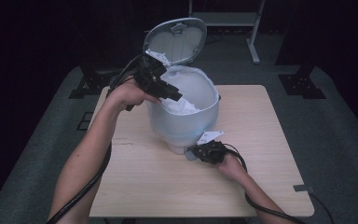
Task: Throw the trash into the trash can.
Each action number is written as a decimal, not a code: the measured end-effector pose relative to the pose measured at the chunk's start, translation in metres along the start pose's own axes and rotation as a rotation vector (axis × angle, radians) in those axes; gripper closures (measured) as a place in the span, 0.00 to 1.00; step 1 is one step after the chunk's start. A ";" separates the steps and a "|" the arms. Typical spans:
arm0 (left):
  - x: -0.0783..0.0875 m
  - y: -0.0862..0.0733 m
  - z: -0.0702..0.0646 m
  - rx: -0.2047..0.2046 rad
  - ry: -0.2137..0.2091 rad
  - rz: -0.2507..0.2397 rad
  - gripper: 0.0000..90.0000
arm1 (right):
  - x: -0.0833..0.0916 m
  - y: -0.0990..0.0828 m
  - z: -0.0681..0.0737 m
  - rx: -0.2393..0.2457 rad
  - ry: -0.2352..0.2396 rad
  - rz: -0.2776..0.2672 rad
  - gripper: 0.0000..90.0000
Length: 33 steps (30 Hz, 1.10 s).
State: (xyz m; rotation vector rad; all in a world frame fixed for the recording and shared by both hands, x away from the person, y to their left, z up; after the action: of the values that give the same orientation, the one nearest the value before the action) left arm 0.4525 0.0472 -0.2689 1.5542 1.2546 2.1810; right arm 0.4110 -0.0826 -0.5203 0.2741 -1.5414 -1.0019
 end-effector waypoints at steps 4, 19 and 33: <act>0.005 -0.004 -0.002 0.004 -0.009 -0.016 0.72 | 0.000 0.000 0.000 -0.007 -0.003 -0.003 0.89; 0.025 -0.020 -0.005 0.000 -0.006 -0.054 0.66 | 0.000 0.000 0.000 -0.008 -0.009 -0.002 0.89; 0.051 -0.053 -0.003 0.020 0.004 -0.094 0.62 | 0.000 0.000 0.001 -0.021 -0.032 0.001 0.87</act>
State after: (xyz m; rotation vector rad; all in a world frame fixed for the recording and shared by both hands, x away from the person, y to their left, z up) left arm 0.4118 0.1078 -0.2718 1.4671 1.3275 2.1209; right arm 0.4104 -0.0822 -0.5198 0.2436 -1.5584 -1.0256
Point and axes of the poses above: each handheld gripper's, and its own axes: x roughly backward along the jaws, y roughly out of its top, z roughly to its left, the point moved 8 cm from there along -x, roughly forward along the jaws, and after that the axes turned 13 degrees about y, right-handed, at the moved point
